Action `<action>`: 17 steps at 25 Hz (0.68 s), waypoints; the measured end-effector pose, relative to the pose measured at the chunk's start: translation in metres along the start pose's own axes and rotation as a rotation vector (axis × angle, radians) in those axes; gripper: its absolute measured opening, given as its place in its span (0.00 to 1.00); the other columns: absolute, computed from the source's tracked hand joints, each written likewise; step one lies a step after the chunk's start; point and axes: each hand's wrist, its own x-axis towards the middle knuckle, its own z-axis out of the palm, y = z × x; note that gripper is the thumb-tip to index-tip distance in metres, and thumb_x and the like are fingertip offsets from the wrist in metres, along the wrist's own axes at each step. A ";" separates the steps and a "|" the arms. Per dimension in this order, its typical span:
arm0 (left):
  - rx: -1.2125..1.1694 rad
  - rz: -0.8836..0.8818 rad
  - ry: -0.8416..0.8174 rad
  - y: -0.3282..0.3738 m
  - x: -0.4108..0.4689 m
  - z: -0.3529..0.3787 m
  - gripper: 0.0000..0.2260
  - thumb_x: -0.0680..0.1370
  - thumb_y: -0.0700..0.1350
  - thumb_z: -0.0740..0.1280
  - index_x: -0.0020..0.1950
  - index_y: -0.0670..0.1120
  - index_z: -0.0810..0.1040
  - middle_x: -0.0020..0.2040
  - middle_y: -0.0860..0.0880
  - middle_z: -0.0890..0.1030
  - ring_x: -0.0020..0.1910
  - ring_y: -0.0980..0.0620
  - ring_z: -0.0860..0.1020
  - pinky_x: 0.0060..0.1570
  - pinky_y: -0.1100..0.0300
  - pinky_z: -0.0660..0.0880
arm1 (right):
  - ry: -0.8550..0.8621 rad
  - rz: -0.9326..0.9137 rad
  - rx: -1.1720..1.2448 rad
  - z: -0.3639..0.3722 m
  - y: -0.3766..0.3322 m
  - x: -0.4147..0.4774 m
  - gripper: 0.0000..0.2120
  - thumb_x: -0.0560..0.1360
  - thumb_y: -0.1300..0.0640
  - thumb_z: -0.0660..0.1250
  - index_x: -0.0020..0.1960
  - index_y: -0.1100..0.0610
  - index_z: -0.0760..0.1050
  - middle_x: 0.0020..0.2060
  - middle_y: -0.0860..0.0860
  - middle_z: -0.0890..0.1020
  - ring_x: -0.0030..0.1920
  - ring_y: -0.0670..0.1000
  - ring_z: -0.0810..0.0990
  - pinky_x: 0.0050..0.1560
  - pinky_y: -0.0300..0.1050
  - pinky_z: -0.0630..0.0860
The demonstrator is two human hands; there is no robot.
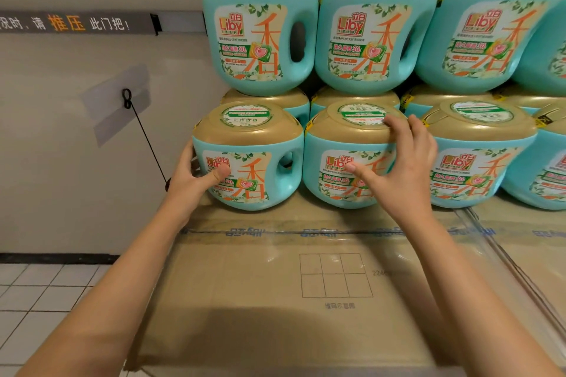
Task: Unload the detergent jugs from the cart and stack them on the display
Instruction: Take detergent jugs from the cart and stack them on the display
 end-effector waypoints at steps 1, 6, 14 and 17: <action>0.002 -0.004 0.017 0.000 -0.002 0.001 0.46 0.58 0.61 0.79 0.73 0.57 0.66 0.63 0.54 0.77 0.64 0.51 0.74 0.63 0.41 0.73 | -0.006 0.004 0.009 -0.001 -0.001 -0.001 0.41 0.64 0.44 0.76 0.72 0.52 0.63 0.73 0.56 0.60 0.74 0.57 0.54 0.71 0.52 0.56; 0.085 0.024 0.288 0.008 -0.030 0.013 0.35 0.69 0.54 0.75 0.73 0.51 0.65 0.70 0.52 0.70 0.65 0.57 0.71 0.63 0.58 0.70 | 0.090 0.019 0.092 -0.016 -0.004 -0.024 0.31 0.71 0.53 0.74 0.70 0.58 0.66 0.67 0.55 0.69 0.68 0.55 0.66 0.67 0.48 0.63; -0.242 0.202 -0.026 0.051 -0.131 0.067 0.08 0.77 0.36 0.66 0.51 0.48 0.80 0.46 0.51 0.83 0.43 0.61 0.80 0.45 0.70 0.76 | 0.166 0.315 0.400 -0.069 -0.008 -0.118 0.09 0.77 0.61 0.67 0.50 0.47 0.77 0.42 0.50 0.83 0.42 0.50 0.82 0.44 0.46 0.78; -0.255 0.101 -0.208 0.052 -0.161 0.096 0.08 0.78 0.35 0.64 0.50 0.47 0.80 0.39 0.52 0.84 0.39 0.60 0.79 0.43 0.70 0.75 | 0.235 0.439 0.466 -0.090 -0.010 -0.156 0.11 0.77 0.65 0.66 0.50 0.49 0.78 0.40 0.54 0.83 0.39 0.52 0.82 0.43 0.48 0.78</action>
